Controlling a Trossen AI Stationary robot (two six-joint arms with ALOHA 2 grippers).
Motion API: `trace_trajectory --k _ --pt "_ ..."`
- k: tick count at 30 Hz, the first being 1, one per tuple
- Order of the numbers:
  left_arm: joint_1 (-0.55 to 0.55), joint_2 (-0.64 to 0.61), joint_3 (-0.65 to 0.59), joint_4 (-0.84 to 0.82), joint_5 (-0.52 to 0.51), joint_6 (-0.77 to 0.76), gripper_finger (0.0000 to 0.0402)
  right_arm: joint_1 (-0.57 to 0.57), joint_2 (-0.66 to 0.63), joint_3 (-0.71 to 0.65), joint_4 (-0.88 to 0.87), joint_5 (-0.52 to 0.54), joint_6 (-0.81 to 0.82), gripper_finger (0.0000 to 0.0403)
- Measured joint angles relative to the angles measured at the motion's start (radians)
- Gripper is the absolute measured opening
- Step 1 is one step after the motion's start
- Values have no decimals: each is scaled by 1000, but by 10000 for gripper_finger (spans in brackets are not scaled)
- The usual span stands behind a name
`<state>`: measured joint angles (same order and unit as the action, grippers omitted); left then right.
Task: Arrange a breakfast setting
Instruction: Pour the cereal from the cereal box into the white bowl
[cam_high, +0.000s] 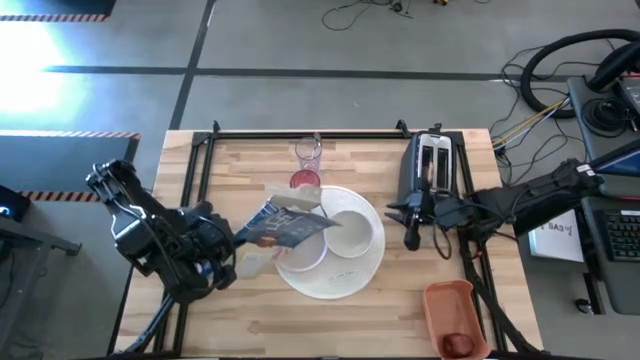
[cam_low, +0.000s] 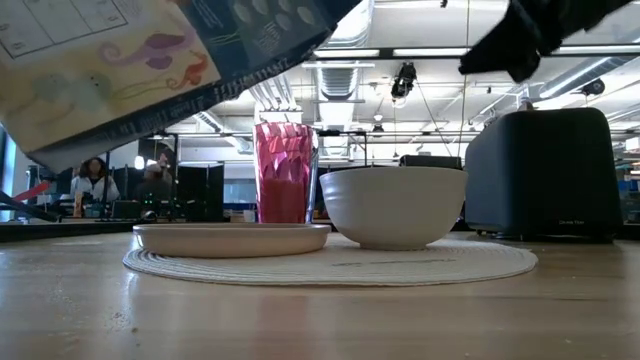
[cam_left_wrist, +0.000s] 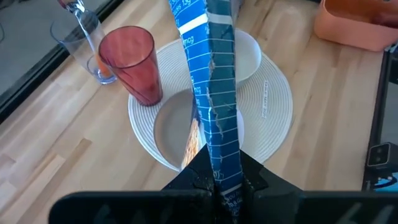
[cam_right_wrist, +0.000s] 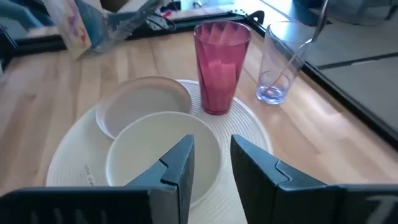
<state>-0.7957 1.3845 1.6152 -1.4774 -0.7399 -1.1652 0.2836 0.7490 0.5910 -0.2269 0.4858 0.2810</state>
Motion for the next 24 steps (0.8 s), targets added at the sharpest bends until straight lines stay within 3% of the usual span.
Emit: trace_trajectory --k 11,24 --pt "33 27 -1 25 20 2 0 2 -115 -285 321 -51 41 95" --pt "40 28 -1 53 18 4 0 1 -159 -376 476 -132 46 95"
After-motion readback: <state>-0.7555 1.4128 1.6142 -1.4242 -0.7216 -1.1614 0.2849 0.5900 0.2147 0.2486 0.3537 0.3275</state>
